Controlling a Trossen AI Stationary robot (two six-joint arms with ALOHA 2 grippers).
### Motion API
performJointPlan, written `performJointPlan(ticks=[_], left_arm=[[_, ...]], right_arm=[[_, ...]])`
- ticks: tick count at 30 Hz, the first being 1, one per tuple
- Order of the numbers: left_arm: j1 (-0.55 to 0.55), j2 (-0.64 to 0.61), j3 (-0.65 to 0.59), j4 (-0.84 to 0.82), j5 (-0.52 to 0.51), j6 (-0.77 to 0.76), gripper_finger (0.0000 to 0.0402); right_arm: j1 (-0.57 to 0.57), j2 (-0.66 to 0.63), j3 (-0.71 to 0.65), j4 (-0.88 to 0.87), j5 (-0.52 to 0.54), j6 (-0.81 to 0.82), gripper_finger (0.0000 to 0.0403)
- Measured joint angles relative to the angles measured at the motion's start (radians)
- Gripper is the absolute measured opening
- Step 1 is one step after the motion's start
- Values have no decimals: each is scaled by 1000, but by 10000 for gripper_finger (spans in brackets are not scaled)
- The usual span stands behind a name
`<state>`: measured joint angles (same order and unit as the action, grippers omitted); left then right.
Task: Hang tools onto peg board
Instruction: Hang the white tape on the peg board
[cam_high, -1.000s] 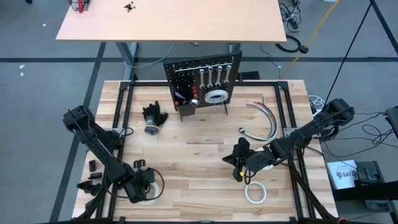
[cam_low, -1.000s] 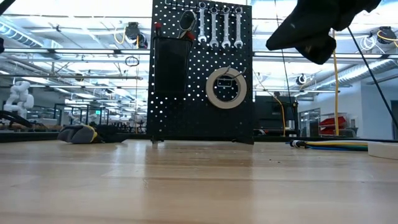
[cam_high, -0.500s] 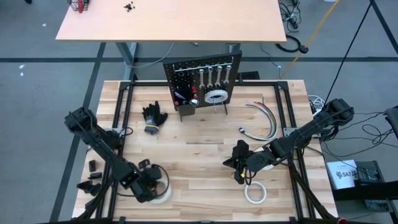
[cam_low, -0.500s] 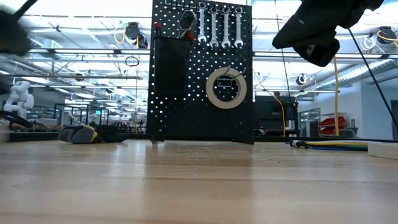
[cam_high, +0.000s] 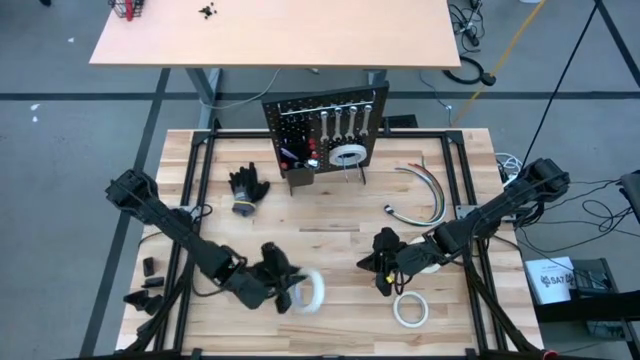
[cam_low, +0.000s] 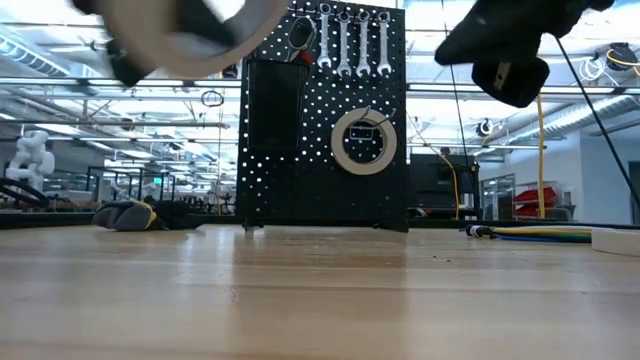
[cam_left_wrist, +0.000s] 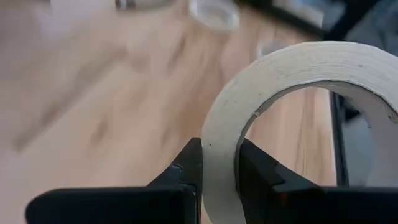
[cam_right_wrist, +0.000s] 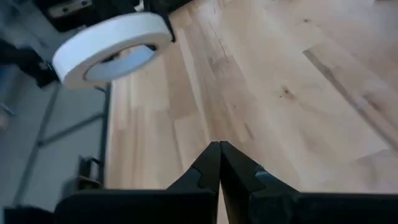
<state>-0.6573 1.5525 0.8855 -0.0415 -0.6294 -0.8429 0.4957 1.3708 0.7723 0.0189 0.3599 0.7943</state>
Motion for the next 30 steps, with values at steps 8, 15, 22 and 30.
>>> performJointPlan(ticks=[8,15,22,30], left_arm=[[98,-1,91,48,-61,331,59],[182,-1,169,-120,-60,490,59],[244,-1,184,-252,-53,455,59],[301,-1,184,-272,-26,430,59]], right_arm=[[-15,0,0,162,7,173,4],[-74,0,0,247,15,366,56],[-112,0,0,280,5,436,164],[-144,50,0,355,5,425,230]])
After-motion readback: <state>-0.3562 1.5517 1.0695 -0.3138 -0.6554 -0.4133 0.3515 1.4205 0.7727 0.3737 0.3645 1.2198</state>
